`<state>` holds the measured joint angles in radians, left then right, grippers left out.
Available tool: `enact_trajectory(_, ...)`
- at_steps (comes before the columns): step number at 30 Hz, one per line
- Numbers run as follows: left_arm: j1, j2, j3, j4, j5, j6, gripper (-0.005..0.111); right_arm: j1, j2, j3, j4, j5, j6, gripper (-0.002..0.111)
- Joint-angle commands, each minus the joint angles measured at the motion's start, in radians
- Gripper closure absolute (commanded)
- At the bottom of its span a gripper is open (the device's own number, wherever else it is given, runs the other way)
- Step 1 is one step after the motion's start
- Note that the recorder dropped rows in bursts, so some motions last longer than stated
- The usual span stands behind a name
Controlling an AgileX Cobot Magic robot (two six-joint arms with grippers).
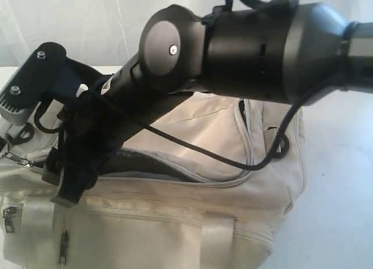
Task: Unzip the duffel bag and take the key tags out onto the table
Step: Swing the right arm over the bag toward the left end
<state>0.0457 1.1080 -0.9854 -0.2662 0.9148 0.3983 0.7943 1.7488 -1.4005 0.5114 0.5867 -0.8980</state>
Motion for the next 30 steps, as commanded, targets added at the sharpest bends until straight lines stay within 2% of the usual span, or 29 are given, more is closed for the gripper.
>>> enact_trajectory(1,0.003,-0.003,-0.006,-0.017,0.021,-0.005,0.107,0.020,0.026,-0.026,-0.006,0.000,0.014,0.043)
enact_trajectory(5,0.003,-0.003,-0.006,-0.017,0.021,-0.005,0.107,0.042,0.049,-0.028,-0.017,-0.019,0.014,0.043)
enact_trajectory(10,0.001,-0.003,-0.006,-0.046,0.098,0.024,0.107,0.042,0.071,-0.035,-0.093,-0.044,0.048,0.043)
enact_trajectory(14,0.001,-0.003,-0.006,-0.051,0.114,0.024,0.107,0.042,0.069,-0.073,-0.169,-0.027,0.051,0.036)
enact_trajectory(18,0.001,-0.003,-0.006,-0.053,0.103,0.024,0.107,0.042,0.096,-0.079,-0.179,0.004,0.053,0.036)
enact_trajectory(20,0.001,-0.003,-0.006,-0.053,0.094,0.024,0.107,0.042,0.108,-0.079,-0.179,0.036,0.063,0.042)
enact_trajectory(21,0.001,-0.003,-0.006,-0.053,0.083,0.024,0.107,0.042,0.108,-0.079,-0.179,0.042,0.079,0.050)
enact_trajectory(23,0.001,-0.003,-0.006,-0.053,0.050,0.024,0.107,0.042,0.102,-0.079,-0.179,0.066,0.122,0.074)
enact_trajectory(24,0.001,-0.003,-0.006,-0.051,0.028,0.024,0.107,0.042,0.102,-0.079,-0.179,0.118,0.122,0.093)
enact_trajectory(25,0.001,-0.001,-0.006,-0.048,0.015,0.024,0.107,0.042,0.102,-0.079,-0.179,0.143,0.122,0.104)
enact_trajectory(26,0.001,-0.001,-0.006,-0.032,-0.015,0.024,0.107,0.042,0.102,-0.079,-0.179,0.177,0.122,0.108)
enact_trajectory(30,0.001,0.036,-0.006,0.003,-0.103,0.000,0.107,0.042,0.102,-0.079,-0.176,0.226,0.177,0.108)
